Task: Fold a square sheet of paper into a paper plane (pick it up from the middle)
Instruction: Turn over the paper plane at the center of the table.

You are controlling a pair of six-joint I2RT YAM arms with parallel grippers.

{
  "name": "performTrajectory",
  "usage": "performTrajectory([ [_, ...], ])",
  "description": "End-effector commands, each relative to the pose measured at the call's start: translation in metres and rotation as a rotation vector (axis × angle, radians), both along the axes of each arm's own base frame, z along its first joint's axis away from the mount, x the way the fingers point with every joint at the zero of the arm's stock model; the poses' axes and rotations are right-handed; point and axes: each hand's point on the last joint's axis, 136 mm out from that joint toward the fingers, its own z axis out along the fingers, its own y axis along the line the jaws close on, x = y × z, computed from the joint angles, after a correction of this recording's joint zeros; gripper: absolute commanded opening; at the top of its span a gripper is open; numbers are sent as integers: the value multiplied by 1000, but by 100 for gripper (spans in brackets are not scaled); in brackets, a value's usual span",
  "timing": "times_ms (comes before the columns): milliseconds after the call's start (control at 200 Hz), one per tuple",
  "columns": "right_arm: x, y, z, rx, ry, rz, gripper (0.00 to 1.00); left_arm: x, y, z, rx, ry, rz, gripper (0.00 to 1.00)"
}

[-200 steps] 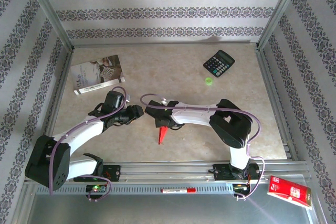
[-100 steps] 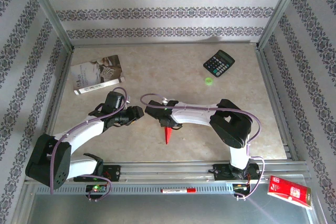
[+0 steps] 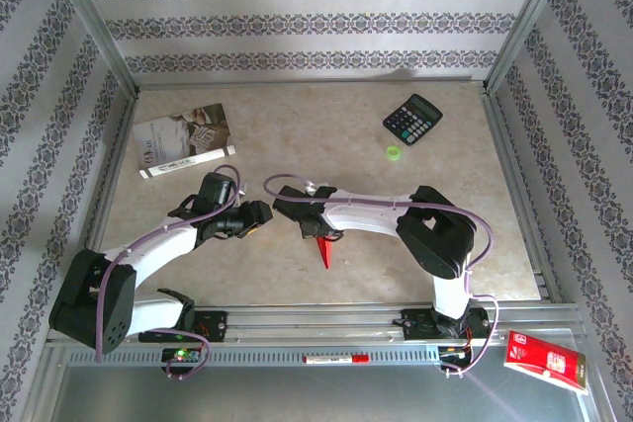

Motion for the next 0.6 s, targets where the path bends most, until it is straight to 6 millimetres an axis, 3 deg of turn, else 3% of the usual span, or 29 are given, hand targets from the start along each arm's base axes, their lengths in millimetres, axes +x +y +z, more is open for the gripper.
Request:
performTrajectory([
  [0, 12, 4, 28, 114, -55, 49, 0, -2, -2, 5, -47, -10, -2, 53],
  [150, 12, 27, 54, 450, -72, 86, 0, -3, -3, 15, -110, -47, 37, 58],
  [255, 9, 39, 61, 668, -61, 82, 0, -2, -3, 20, -142, -67, 63, 59],
  [350, 10, 37, 52, 776, -40, 43, 0, 0, -5, 25, -155, -80, 58, 61],
  [595, 13, -1, 13, 864, -22, -97, 0, -2, -20, 27, -177, -82, 10, 62],
])
